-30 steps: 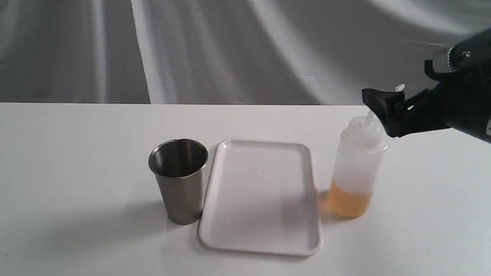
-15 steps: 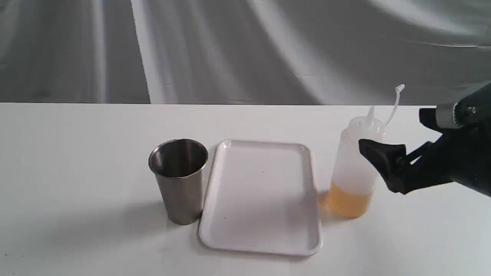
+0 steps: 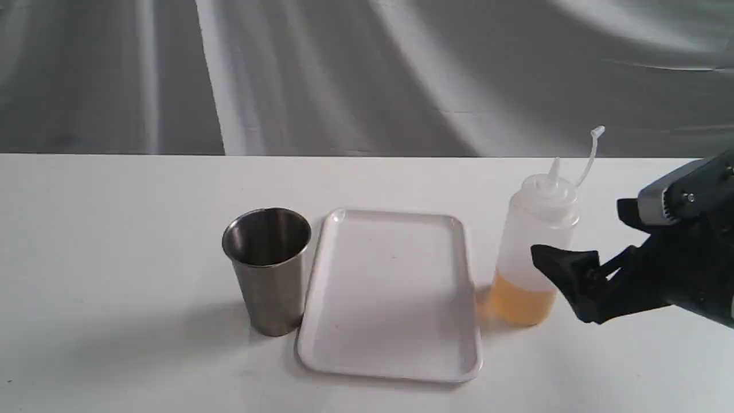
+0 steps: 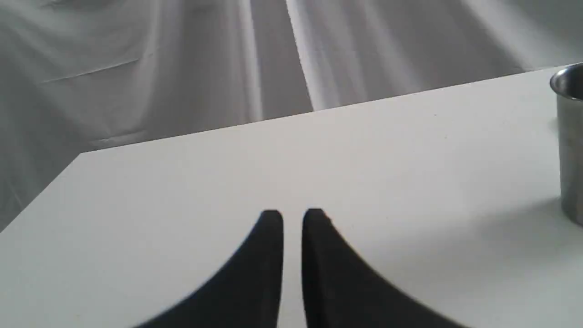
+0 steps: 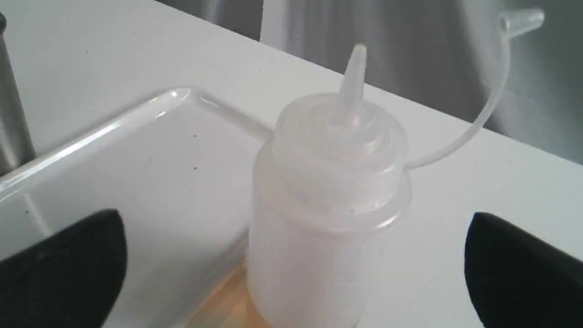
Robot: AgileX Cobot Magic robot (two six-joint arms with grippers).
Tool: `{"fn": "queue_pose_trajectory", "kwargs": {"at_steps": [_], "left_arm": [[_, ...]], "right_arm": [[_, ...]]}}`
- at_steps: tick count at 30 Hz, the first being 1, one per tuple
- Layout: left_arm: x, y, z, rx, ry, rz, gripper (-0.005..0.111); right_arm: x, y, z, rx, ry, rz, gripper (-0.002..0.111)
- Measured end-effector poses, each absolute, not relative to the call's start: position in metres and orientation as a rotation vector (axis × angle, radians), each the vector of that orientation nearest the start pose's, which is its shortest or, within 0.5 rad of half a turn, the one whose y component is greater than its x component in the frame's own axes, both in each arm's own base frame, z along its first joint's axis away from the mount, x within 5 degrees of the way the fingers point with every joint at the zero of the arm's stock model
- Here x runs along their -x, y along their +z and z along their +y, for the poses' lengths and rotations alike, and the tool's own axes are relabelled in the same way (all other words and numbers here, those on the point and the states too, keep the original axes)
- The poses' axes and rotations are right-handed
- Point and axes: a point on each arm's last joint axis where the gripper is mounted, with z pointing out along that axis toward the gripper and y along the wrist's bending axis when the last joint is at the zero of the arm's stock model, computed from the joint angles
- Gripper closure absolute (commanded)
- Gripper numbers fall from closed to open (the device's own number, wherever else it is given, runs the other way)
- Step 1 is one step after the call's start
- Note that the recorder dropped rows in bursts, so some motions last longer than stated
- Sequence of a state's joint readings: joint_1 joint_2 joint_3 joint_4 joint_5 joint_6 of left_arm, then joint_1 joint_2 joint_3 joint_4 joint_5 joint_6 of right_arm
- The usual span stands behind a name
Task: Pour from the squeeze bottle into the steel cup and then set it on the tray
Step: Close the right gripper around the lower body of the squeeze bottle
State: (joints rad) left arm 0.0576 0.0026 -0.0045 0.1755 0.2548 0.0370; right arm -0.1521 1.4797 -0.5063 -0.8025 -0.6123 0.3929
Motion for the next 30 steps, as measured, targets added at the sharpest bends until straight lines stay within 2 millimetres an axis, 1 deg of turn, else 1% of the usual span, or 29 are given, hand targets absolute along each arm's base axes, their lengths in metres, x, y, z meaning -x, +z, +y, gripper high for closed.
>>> {"fn": "queue_pose_trajectory", "kwargs": {"at_steps": [5, 15, 19, 30], "left_arm": [[-0.055, 0.192, 0.007, -0.097, 0.233, 1.735, 0.098], [-0.055, 0.192, 0.007, -0.097, 0.233, 1.735, 0.098], [-0.055, 0.192, 0.007, -0.097, 0.233, 1.735, 0.098], [-0.055, 0.192, 0.007, -0.097, 0.233, 1.735, 0.098]], "right_arm": [[-0.269, 0.178, -0.003, 0.419, 0.146, 1.972, 0.003], [-0.275, 0.155, -0.003, 0.395, 0.203, 2.025, 0.003], [-0.277, 0.148, -0.004, 0.363, 0.2, 2.033, 0.003], [-0.282, 0.131, -0.004, 0.348, 0.225, 2.03, 0.003]]}}
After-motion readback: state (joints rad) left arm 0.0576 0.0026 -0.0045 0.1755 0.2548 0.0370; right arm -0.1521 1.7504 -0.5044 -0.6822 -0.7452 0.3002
